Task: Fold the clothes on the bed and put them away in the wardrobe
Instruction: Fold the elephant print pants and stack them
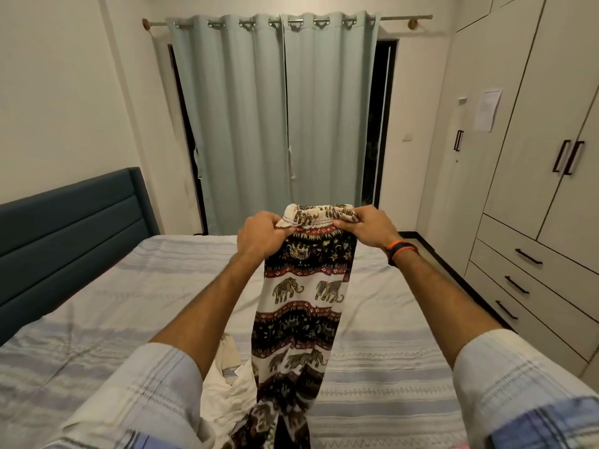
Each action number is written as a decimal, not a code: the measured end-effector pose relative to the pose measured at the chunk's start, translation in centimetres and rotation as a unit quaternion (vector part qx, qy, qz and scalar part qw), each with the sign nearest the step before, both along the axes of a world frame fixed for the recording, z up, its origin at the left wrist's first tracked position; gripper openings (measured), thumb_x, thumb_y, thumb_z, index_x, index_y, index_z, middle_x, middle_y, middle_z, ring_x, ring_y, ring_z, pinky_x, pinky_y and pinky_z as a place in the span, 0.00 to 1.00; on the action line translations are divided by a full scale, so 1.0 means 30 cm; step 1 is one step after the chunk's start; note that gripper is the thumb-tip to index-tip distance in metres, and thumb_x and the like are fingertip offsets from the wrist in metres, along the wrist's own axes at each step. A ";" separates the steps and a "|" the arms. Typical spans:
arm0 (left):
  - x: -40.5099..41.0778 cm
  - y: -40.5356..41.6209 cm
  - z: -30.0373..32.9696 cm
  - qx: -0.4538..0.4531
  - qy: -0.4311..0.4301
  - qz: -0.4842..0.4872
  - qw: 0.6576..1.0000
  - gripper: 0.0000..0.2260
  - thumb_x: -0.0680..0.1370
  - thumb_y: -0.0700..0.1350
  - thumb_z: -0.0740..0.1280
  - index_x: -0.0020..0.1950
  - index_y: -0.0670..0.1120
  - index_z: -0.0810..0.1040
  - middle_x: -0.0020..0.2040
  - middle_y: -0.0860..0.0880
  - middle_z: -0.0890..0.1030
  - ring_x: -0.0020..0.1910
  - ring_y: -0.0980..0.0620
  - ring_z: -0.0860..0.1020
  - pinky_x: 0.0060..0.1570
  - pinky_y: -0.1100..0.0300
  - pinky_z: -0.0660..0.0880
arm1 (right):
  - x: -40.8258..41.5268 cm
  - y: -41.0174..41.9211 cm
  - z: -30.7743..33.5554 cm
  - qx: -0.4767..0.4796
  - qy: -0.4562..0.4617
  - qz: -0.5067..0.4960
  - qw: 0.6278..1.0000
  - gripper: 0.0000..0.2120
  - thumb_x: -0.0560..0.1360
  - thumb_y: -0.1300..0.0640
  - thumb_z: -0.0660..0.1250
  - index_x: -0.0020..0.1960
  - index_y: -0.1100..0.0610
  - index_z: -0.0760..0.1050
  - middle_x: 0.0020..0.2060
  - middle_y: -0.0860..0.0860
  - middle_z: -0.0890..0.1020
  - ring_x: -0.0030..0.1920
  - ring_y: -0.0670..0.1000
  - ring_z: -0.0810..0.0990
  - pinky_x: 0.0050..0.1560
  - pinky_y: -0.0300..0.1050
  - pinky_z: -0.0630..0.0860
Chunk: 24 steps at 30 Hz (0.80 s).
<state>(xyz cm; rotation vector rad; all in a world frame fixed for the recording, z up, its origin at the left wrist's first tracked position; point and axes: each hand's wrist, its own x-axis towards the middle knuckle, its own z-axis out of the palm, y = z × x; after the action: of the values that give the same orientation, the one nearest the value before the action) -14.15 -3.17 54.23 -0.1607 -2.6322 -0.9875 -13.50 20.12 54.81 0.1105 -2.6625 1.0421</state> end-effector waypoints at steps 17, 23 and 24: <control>0.002 0.077 0.306 0.134 0.115 -0.045 0.983 0.08 0.79 0.49 0.68 0.56 0.48 0.78 0.53 0.48 0.82 0.52 0.48 0.81 0.55 0.47 0.80 | 0.067 0.021 0.326 -0.352 -0.013 0.065 0.933 0.10 0.83 0.54 0.60 0.63 0.53 0.75 0.57 0.53 0.81 0.42 0.51 0.82 0.30 0.38 0.79; 0.005 0.087 0.405 0.179 0.080 -0.051 0.979 0.09 0.78 0.47 0.69 0.58 0.48 0.79 0.54 0.46 0.82 0.52 0.45 0.82 0.52 0.47 0.81 | 0.083 0.029 0.406 -0.361 -0.014 0.088 0.928 0.09 0.84 0.57 0.58 0.61 0.53 0.74 0.60 0.53 0.78 0.42 0.57 0.85 0.30 0.41 0.82; 0.011 0.090 0.420 0.191 0.070 -0.053 0.978 0.10 0.78 0.46 0.69 0.59 0.48 0.78 0.55 0.45 0.81 0.53 0.45 0.82 0.52 0.47 0.81 | 0.090 0.029 0.422 -0.360 -0.014 0.091 0.929 0.11 0.84 0.58 0.58 0.64 0.53 0.74 0.59 0.52 0.77 0.46 0.60 0.85 0.35 0.45 0.83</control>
<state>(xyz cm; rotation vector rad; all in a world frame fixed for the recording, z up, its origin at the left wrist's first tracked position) -13.83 -0.47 66.82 -0.2692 -2.2780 -1.4381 -10.79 20.99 67.48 0.1886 -2.1434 2.0105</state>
